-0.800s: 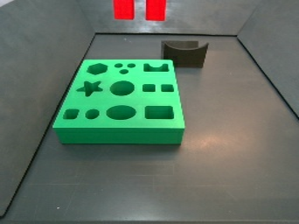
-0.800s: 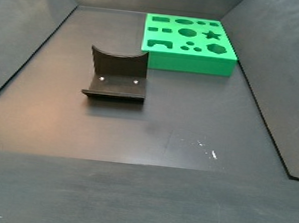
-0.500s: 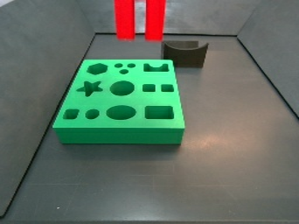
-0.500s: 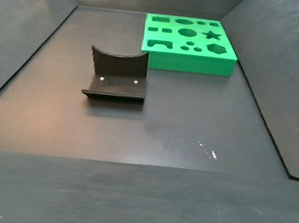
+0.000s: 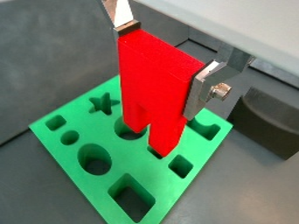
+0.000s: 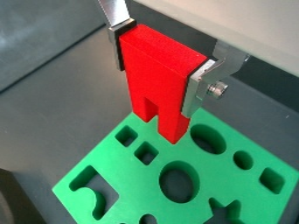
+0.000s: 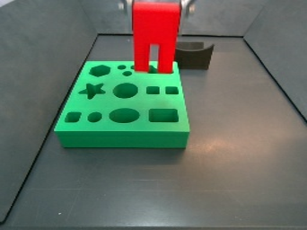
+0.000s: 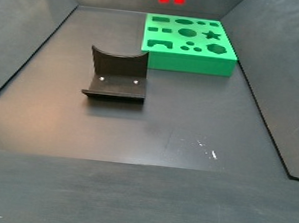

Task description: Insert the double-square object.

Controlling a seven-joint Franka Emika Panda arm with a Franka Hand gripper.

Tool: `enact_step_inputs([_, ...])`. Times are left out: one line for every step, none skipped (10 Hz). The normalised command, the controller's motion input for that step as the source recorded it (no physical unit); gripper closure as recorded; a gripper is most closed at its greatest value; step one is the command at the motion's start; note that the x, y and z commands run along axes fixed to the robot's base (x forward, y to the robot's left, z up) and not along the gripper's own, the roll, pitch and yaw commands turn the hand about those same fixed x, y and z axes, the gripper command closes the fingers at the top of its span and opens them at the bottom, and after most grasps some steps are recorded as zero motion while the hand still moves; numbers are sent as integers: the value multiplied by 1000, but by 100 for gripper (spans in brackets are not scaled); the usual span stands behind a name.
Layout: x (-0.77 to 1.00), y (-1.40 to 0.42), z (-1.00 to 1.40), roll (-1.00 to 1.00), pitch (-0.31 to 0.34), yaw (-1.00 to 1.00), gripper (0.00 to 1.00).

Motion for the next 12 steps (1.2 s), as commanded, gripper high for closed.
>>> enact_step_inputs([0,40,-446,40,-60,-14,100])
enact_step_inputs([0,43,-426,39,-53,0,100])
enact_step_inputs([0,69,-451,53,-34,0,100])
enact_step_inputs([0,94,-440,40,-27,0,100])
enact_step_inputs([9,94,-437,61,-7,0,100])
enact_step_inputs([29,86,-420,84,0,0,100])
enact_step_inputs([43,77,-371,79,0,0,100])
enact_step_inputs([80,86,-343,79,0,0,100])
enact_step_inputs([143,123,-323,61,0,0,100])
enact_step_inputs([294,134,-374,3,0,0,100])
enact_step_inputs([389,117,-426,0,0,0,100])
enact_step_inputs([437,103,-474,-10,-41,0,100])
